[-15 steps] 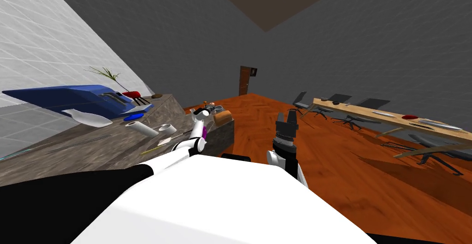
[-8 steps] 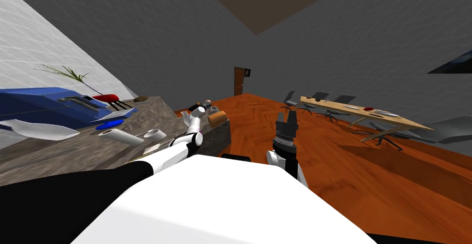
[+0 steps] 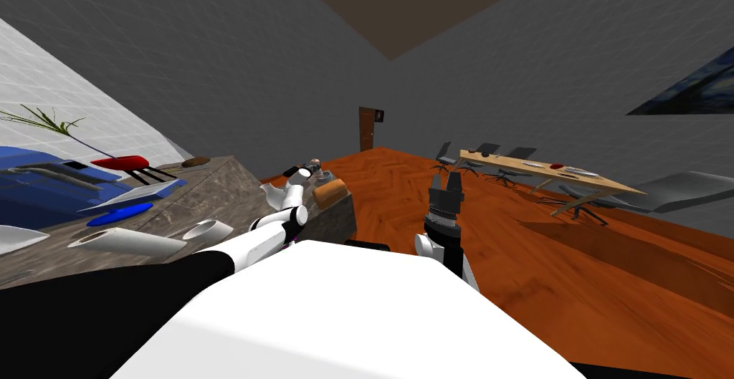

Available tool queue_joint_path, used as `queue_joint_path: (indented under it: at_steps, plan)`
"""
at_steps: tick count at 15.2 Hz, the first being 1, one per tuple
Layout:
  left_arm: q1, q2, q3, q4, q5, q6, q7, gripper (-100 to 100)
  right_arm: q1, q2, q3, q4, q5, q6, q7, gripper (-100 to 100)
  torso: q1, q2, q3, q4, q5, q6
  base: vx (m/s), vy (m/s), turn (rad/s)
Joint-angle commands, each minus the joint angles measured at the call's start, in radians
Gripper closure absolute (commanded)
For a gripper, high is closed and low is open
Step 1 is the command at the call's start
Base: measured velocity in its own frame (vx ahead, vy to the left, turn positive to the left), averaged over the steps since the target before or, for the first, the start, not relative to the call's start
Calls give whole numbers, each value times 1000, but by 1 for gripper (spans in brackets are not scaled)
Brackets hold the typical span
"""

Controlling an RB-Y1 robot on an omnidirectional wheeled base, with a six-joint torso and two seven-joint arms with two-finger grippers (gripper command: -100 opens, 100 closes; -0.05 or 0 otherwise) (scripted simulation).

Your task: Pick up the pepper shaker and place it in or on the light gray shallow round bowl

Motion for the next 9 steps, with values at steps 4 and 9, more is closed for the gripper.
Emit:
queue_joint_path:
  at_steps: [4, 9]
  plan:
    - [30, 20, 33, 63, 41, -37, -16, 100, 0, 0, 0, 0, 0, 0, 0, 0, -1, 0, 0, 0, 0, 1, 192, 0, -42]
    - [40, 31, 40, 85, 62, -48, -24, -100, 0, 0, 0, 0, 0, 0, 0, 0, -1, 11, 6, 2, 0, 0, 74, 3, -6]
